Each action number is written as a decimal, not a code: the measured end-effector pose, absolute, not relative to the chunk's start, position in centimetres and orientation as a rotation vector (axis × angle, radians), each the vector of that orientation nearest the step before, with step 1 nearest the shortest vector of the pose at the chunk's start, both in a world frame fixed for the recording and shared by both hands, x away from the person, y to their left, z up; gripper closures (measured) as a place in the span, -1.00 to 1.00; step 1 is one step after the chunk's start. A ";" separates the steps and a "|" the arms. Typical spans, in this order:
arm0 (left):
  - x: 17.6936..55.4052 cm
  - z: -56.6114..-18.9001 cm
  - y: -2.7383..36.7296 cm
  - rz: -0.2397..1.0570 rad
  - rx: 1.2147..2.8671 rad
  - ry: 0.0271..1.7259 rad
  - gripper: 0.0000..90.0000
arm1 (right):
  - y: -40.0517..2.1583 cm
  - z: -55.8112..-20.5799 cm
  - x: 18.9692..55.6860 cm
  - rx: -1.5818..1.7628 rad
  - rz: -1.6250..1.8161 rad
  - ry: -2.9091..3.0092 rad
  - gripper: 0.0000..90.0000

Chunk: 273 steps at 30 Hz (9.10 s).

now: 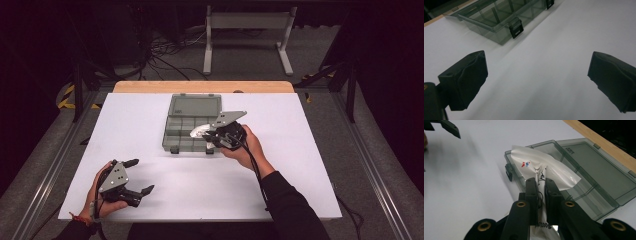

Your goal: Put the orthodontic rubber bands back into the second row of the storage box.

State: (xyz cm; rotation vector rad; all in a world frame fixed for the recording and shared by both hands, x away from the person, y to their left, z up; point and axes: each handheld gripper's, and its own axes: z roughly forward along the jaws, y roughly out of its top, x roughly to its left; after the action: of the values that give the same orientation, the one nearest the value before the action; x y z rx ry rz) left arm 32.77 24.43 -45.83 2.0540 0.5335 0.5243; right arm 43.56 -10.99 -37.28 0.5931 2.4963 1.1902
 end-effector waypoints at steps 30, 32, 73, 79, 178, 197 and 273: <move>32.8 -45.9 24.7 0.502 2.053 0.531 -0.92 | -7.6 -42.2 49.6 0.710 1.079 2.603 0.85; 32.7 -45.9 24.7 0.494 2.049 0.531 -0.92 | -7.7 -42.4 49.6 0.712 1.086 2.615 0.85; 32.7 -45.8 24.5 0.495 2.057 0.515 -0.92 | -6.8 -43.4 48.6 0.722 0.959 2.646 0.43; 32.7 -45.8 24.4 0.493 2.056 0.521 -0.92 | -7.2 -42.6 48.1 0.728 1.003 2.594 0.29; 37.1 -43.3 25.7 0.628 1.979 0.656 0.30 | -23.1 -41.5 36.3 0.864 1.135 2.089 0.13; 36.1 -43.8 25.4 0.595 2.035 0.609 1.00 | -23.3 -41.5 36.1 0.823 1.143 2.167 1.00; 58.7 -43.6 23.2 0.497 2.202 1.018 1.00 | -15.9 -41.5 57.7 1.085 0.793 2.364 1.00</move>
State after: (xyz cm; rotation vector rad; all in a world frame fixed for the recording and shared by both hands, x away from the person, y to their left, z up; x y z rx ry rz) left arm 58.72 23.19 -43.57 2.2018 1.0182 0.4971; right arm 57.70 -15.93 -41.53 1.0847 2.3638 0.7930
